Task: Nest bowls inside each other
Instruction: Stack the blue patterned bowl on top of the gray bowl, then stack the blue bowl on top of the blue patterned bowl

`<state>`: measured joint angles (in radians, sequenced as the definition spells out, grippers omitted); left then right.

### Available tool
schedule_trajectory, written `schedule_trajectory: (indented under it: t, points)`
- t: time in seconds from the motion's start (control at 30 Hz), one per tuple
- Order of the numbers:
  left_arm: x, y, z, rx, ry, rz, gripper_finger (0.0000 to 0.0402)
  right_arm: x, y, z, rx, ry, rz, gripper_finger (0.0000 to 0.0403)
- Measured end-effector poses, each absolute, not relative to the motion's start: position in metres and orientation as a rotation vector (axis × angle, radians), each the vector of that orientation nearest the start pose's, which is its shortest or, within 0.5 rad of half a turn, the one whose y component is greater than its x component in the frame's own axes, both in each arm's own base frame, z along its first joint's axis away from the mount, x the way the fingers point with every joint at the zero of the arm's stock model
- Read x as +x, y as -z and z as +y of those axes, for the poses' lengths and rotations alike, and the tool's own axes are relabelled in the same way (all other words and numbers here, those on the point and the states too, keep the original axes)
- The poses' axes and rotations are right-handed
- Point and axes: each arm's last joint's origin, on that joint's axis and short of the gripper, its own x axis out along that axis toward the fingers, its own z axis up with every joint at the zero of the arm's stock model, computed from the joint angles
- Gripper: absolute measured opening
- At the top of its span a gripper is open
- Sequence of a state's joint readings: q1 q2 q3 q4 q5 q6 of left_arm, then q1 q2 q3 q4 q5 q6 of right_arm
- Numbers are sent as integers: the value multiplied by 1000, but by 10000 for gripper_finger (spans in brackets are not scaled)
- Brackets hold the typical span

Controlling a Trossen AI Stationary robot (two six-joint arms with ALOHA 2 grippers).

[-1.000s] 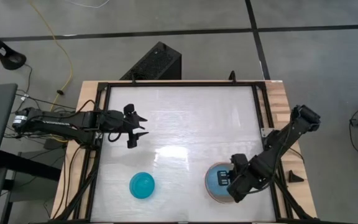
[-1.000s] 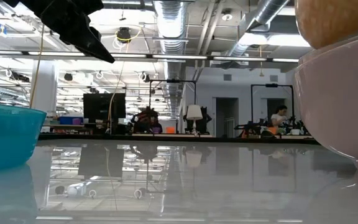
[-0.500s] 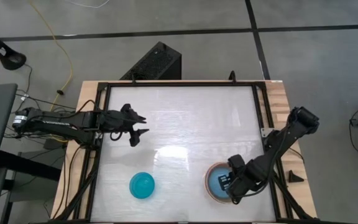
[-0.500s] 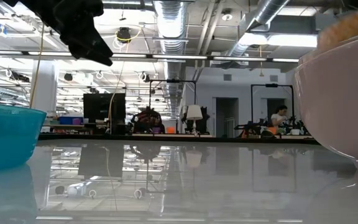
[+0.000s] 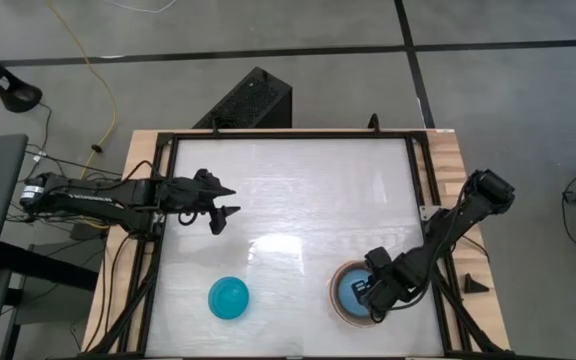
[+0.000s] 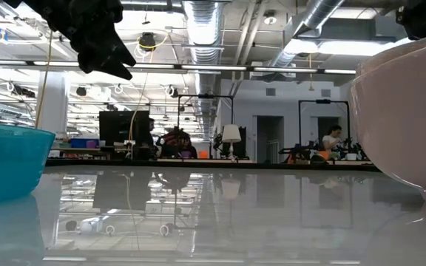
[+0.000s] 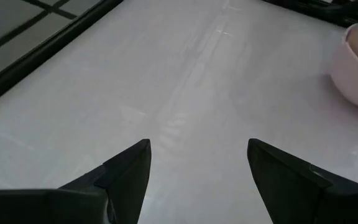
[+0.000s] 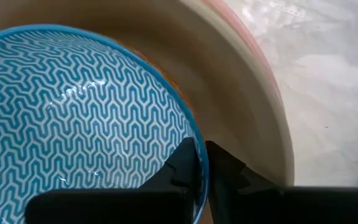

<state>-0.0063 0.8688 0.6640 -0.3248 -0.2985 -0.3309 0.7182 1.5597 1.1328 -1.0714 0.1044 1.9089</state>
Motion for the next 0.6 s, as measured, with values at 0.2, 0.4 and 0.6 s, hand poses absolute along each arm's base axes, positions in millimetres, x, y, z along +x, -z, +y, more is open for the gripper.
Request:
schedule_trajectory:
  t: [0.2, 0.4, 0.6]
  points:
    - [184, -266, 7, -252, -366, 474, 255, 207, -224, 174, 938, 886, 1243, 68]
    - [184, -265, 7, -251, -367, 480, 255, 207, -230, 171, 935, 920, 1270, 121]
    - [184, -265, 7, -220, -360, 485, 255, 213, -251, 170, 936, 873, 1347, 177]
